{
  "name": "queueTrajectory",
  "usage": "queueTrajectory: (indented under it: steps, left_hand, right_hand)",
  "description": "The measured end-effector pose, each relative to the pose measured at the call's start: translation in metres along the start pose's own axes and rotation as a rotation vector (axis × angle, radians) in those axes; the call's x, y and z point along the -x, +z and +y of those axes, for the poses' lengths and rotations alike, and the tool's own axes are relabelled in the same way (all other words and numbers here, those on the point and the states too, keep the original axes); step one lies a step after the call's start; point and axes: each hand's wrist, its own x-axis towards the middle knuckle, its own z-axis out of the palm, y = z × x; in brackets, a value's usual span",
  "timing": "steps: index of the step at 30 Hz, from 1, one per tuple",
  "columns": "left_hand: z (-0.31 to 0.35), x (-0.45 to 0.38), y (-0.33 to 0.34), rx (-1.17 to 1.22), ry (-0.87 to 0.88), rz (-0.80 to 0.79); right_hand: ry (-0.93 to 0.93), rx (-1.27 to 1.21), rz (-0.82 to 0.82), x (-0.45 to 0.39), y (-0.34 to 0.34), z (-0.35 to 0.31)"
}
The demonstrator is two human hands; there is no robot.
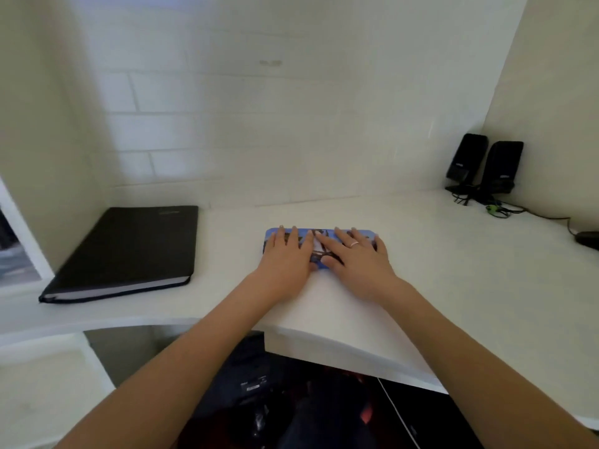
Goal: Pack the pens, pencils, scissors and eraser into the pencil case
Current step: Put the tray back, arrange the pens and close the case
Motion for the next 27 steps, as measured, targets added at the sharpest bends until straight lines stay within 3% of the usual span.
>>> queueTrajectory:
  steps: [12, 16, 27]
  left_hand:
    - [-0.123, -0.040, -0.001, -0.130, -0.393, -0.087]
    - [-0.139, -0.056, 0.003, -0.110, -0.410, -0.072]
    - [-0.165, -0.081, 0.007, -0.079, -0.386, -0.091]
  right_hand:
    - [-0.153, -0.144, 0.073, -0.129, 0.043, -0.109]
    - [-0.150, -0.120, 0.134, -0.153, 0.052, -0.109]
    - [-0.127, -0.080, 0.114, -0.185, 0.056, -0.114]
